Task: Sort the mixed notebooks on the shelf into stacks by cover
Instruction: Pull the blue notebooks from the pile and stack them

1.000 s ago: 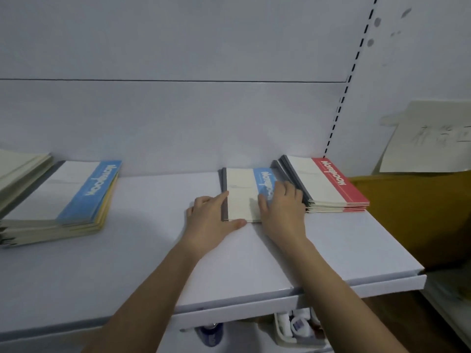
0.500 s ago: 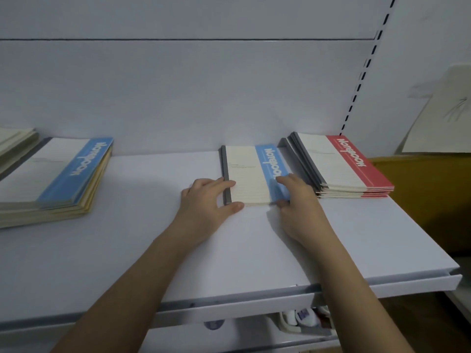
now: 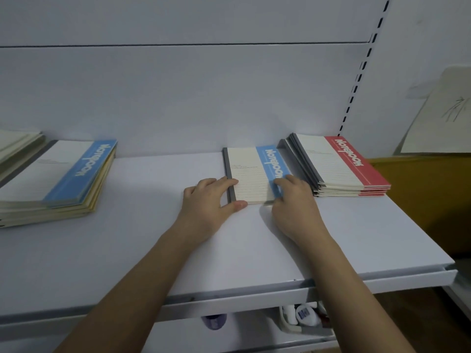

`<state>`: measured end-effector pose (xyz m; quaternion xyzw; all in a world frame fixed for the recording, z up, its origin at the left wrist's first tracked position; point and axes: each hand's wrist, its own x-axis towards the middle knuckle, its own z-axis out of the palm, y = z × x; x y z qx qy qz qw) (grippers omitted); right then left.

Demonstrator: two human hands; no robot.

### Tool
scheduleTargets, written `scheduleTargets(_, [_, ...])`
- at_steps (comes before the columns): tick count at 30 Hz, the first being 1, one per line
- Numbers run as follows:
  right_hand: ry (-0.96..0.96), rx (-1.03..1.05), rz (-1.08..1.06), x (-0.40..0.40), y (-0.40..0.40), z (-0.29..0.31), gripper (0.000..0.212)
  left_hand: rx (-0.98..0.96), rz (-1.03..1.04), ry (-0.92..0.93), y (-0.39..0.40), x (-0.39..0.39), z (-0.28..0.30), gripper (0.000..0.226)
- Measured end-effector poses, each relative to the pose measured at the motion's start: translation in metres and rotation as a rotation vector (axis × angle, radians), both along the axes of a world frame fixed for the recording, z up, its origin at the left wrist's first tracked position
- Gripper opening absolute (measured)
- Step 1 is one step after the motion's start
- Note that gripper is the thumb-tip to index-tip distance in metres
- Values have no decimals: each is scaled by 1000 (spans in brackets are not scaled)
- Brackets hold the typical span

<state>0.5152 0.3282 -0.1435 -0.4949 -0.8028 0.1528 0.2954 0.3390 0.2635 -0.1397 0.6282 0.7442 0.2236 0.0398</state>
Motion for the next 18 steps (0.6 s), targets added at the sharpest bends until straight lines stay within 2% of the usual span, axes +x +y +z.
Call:
scheduleTargets(4, [195, 120, -24, 0, -10, 14, 34, -26, 33, 39, -3, 6, 5, 61])
scheduleTargets(7, [240, 177, 47, -7, -20, 26, 26, -18, 39, 47, -14, 0, 15, 54])
scheduleTargets(15, [95, 6, 250, -64, -64, 83, 20, 28, 146, 172, -72, -102, 92, 43])
scheduleTargets(18, [53, -3, 340, -112, -86, 100, 20, 29, 213, 191, -105, -155, 103, 49])
